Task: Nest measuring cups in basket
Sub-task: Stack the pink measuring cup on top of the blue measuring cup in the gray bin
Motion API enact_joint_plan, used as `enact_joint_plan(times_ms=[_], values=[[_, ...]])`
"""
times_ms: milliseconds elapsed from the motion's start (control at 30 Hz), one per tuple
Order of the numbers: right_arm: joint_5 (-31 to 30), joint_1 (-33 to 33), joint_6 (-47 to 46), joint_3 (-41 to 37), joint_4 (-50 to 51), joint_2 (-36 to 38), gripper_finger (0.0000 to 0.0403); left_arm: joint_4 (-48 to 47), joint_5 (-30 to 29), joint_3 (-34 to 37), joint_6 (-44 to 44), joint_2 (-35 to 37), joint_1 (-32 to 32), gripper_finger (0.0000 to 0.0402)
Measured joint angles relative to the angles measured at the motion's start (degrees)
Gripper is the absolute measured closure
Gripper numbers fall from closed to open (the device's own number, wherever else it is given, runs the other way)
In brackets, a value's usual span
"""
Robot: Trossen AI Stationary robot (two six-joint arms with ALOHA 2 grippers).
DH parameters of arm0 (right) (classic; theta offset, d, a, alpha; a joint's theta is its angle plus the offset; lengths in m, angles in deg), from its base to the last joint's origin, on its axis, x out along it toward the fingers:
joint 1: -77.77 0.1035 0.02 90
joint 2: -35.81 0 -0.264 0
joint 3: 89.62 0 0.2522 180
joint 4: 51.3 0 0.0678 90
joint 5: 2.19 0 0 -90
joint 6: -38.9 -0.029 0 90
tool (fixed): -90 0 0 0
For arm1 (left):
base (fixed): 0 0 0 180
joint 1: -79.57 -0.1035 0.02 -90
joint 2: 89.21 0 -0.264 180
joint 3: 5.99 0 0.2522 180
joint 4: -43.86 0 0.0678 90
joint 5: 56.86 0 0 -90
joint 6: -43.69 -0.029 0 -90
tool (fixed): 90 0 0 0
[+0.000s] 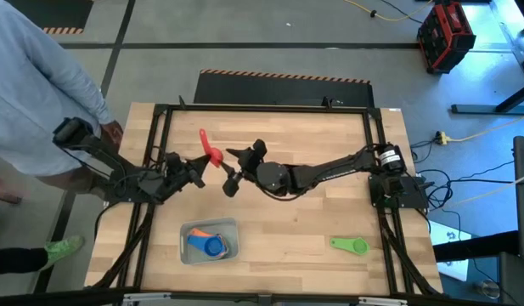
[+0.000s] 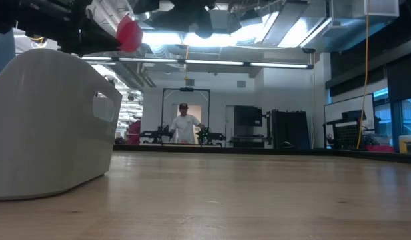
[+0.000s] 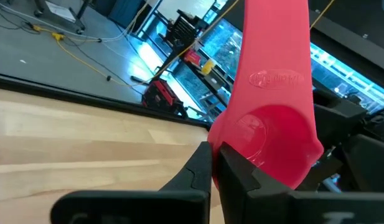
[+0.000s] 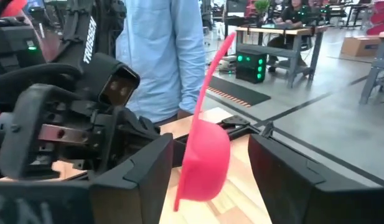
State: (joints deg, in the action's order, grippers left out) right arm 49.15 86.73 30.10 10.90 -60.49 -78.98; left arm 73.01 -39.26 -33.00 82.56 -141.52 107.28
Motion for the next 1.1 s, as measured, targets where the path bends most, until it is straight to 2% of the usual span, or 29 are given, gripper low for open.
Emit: enact_joint_plan(times_ms=[300,500,1000,1100], values=[[2.75,-0.31,0.09,0.0,0.16,0.0,0.019,0.19,1.05,0.0,0.0,0.0,-2.42,0.0398],[2.76,-0.57,0.07,0.01,0.77,-0.02,0.0194,1.19,5.94,0.0,0.06,0.0,-4.23,0.0397],[1.01,-1.94,-0.21,0.05,0.88,-1.18,0.0194,1.88,9.99,0.02,-0.51,-0.57,-4.99,0.0398],[1.05,-2.22,-2.74,0.05,1.88,-1.18,0.0194,1.81,10.64,0.02,-0.58,-0.57,-4.94,0.0397]])
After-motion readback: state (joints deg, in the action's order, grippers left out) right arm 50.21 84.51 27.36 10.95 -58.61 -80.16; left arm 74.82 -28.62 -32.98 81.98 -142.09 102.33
